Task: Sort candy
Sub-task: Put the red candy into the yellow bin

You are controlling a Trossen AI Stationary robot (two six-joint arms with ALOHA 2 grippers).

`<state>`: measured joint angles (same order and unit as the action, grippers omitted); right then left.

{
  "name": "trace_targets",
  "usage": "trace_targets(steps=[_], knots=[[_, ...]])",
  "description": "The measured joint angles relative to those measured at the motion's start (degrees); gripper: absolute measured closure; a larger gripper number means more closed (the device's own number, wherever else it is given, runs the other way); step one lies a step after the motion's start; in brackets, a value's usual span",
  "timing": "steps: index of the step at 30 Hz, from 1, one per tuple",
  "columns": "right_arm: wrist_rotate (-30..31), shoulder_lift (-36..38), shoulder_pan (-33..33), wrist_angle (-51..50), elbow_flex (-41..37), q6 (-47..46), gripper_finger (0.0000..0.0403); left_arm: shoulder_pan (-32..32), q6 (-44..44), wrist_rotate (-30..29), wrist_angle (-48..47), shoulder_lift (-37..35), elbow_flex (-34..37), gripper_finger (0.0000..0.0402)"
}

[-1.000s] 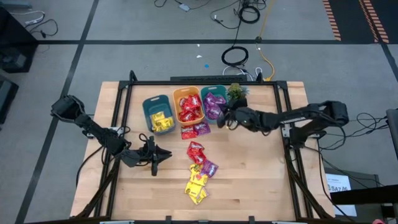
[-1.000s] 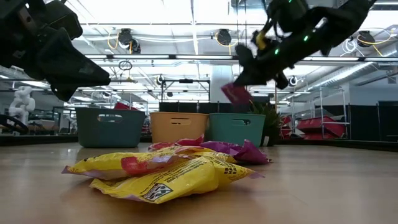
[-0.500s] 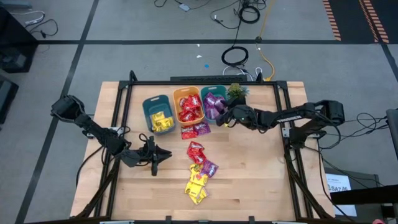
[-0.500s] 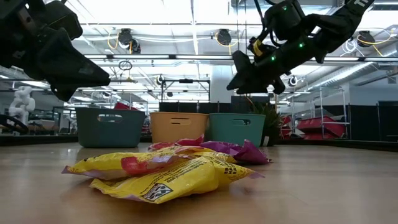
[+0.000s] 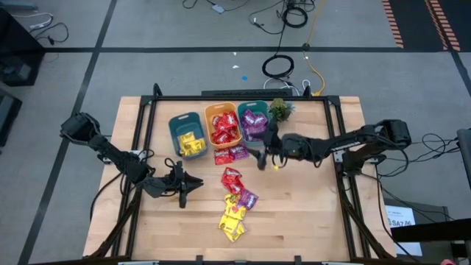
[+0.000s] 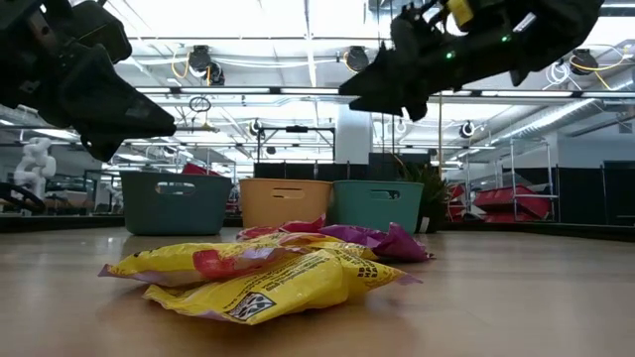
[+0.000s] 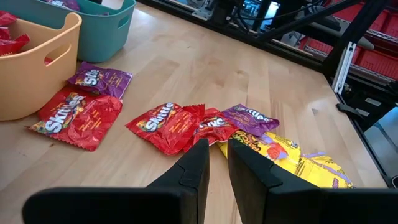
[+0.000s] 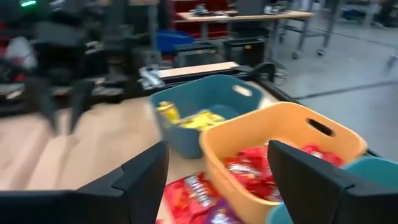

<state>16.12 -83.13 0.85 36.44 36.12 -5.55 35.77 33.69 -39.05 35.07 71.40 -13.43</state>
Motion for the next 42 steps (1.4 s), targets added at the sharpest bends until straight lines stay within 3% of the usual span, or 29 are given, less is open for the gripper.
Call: trace_targets(steps=[9, 15, 21, 24, 29, 35, 42], knots=[[0.0, -2.09, -9.3, -1.35, 0.02, 1.78, 0.0152, -0.02, 0.4, 0.02, 0.0, 0.01, 0.0, 0.0333], [0.4, -10.97, -12.34, 0.44, 0.02, 0.33, 0.0152, 0.0, 0.41, 0.02, 0.22, 0.0, 0.0, 0.0333], [0.24, -21.95, -12.62, 13.32, 0.64, 0.21, 0.0152, 0.0, 0.41, 0.04, 0.54, 0.0, 0.0, 0.0333], [-0.46, -26.76, -12.6, 14.38, 4.58, 0.23, 0.0152, -0.01, 0.4, 0.07, 0.53, 0.01, 0.0, 0.0333], [-2.74, -34.07, -12.06, 7.5, 14.46, 1.68, 0.0152, 0.0, 0.41, 0.07, 0.5, 0.02, 0.0, 0.0333], [1.96, -38.37, -10.55, -6.23, 22.84, -2.36, 0.0163, -0.02, 0.43, 1.41, 0.47, 0.02, 0.0, 0.0333], [0.66, -38.66, -10.04, -10.27, 23.24, -5.52, 0.0237, 0.0, 0.43, 1.9, 0.43, 0.02, 0.0, 0.0333]])
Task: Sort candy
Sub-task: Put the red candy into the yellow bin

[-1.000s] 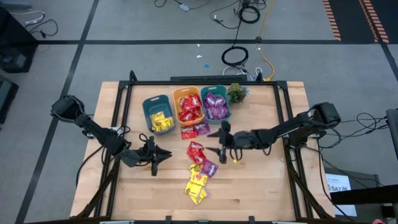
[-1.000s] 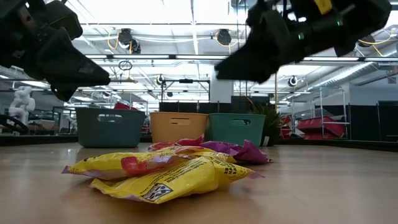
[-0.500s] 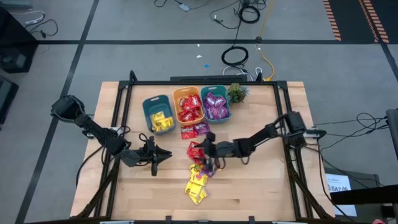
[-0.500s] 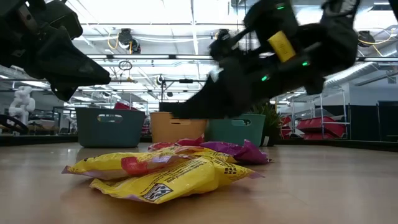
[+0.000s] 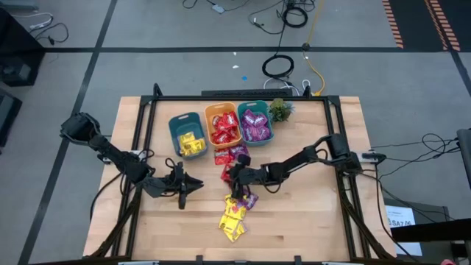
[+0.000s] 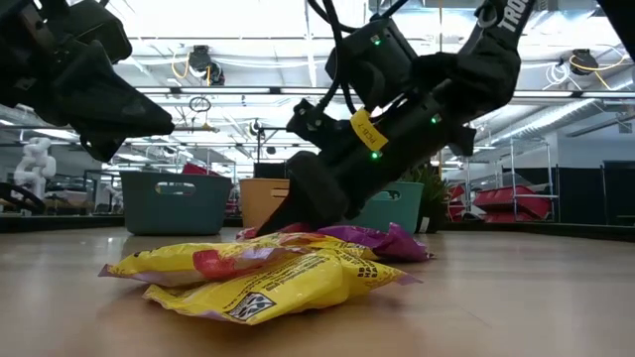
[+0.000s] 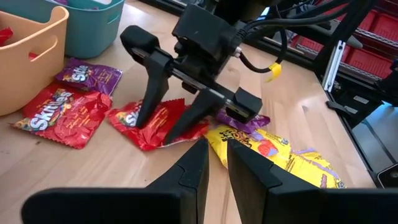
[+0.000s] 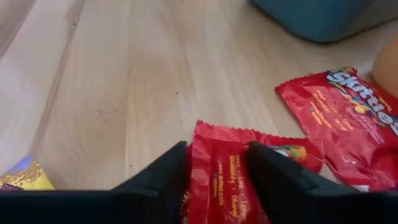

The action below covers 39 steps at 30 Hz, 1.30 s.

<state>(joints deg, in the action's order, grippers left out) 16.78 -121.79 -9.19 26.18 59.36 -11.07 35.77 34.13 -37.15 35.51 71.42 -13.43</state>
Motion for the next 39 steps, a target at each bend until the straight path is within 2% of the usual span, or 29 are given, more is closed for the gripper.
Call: trace_targets(steps=[7, 9, 15, 19, 31, 39], knots=[[-2.14, 2.01, -0.22, -2.6, -0.16, -0.17, 0.0372, 0.0, 0.04, 0.05, 0.0, -0.02, 0.0, 0.0333], [-3.77, 3.67, -0.2, -4.05, -0.37, 0.94, 0.0391, 0.0, 0.04, 0.07, -0.01, -0.02, 0.0, 0.0333], [-5.32, 10.62, -0.25, -7.85, -0.32, 1.27, 0.0386, 0.0, 0.07, 0.07, 0.01, -0.01, 0.0, 0.0333], [-5.14, 12.71, -0.24, -7.79, -0.34, 1.25, 0.0388, 0.0, 0.09, 0.07, 0.07, -0.02, 0.0, 0.0333], [-5.18, 9.51, -1.42, -7.4, -0.32, -1.61, 0.032, 0.0, 0.22, 0.09, 0.11, -0.02, 0.0, 0.0333], [-4.96, 9.63, -1.42, -7.19, -0.32, -0.08, 0.0323, -0.02, 0.24, 0.61, 0.15, -0.02, 0.0, 0.0333]])
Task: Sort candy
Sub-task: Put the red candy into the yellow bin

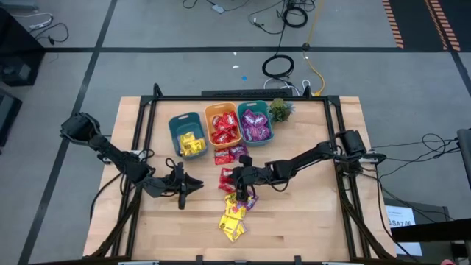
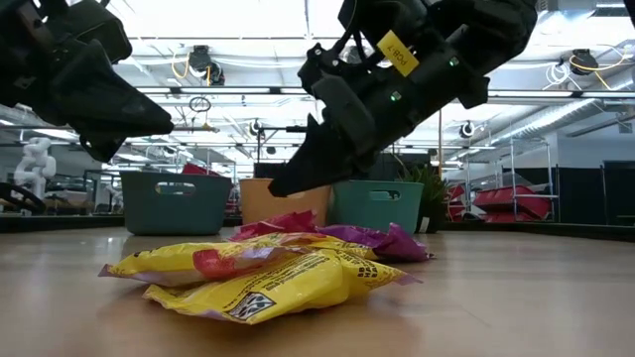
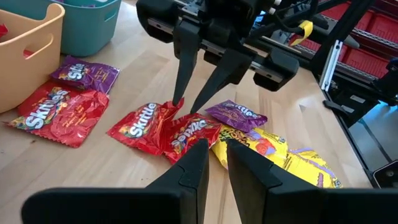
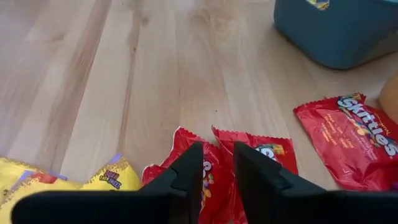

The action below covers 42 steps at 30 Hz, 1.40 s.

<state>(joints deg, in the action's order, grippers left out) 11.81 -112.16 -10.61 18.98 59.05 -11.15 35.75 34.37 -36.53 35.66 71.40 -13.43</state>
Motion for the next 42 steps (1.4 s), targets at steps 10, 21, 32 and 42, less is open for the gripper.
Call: trace_targets(steps=[10, 21, 32, 42], knots=[[0.18, -2.03, 1.59, -0.26, 0.02, 2.61, 0.0273, 0.02, -0.04, 0.0, 0.39, 0.01, 0.0, 0.0333], [-0.27, -2.24, 3.13, -3.65, 0.04, 1.46, 0.0235, 0.0, -0.17, 0.74, 1.13, 0.02, 0.0, 0.0333], [1.07, -5.62, 3.17, -4.26, 0.37, -1.69, 0.0314, 0.02, -0.13, 1.86, 1.74, 0.02, -0.02, 0.0333], [-0.35, 4.8, 2.67, -5.78, 0.01, -1.67, 0.0383, 0.01, -0.14, 2.08, 1.68, 0.02, -0.02, 0.0333]])
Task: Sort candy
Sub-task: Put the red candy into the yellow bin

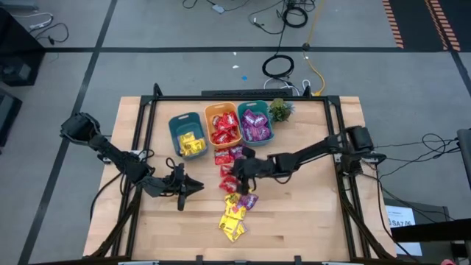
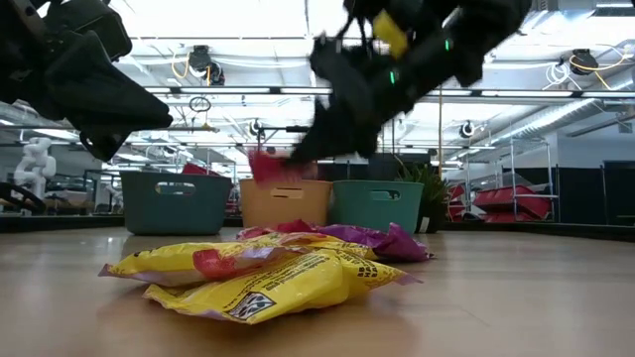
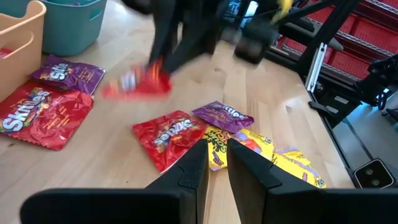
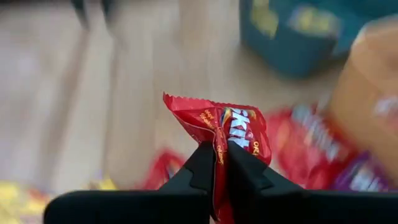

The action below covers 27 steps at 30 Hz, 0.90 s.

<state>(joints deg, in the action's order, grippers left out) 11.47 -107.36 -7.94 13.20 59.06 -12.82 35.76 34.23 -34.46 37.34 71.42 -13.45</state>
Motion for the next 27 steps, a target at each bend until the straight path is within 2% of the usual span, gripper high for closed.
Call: trace_targets(steps=[7, 15, 20, 27], knots=[[-0.02, 5.01, 1.92, 8.13, 1.72, 5.87, 0.0397, 0.01, -0.06, -0.02, -0.01, -0.01, 0.0, 0.0333], [0.44, -2.05, 13.91, -9.36, 18.36, 4.53, 0.0388, 0.01, -0.1, -0.07, -0.13, -0.02, 0.0, 0.0333], [0.48, -4.87, 20.32, -15.75, 23.07, 2.97, 0.0352, 0.0, -0.12, -0.1, -0.51, -0.02, 0.0, 0.0333], [-4.4, -4.93, 23.0, -16.1, 23.15, -0.28, 0.026, 0.01, -0.14, 0.15, -1.53, 0.0, 0.02, 0.0333]])
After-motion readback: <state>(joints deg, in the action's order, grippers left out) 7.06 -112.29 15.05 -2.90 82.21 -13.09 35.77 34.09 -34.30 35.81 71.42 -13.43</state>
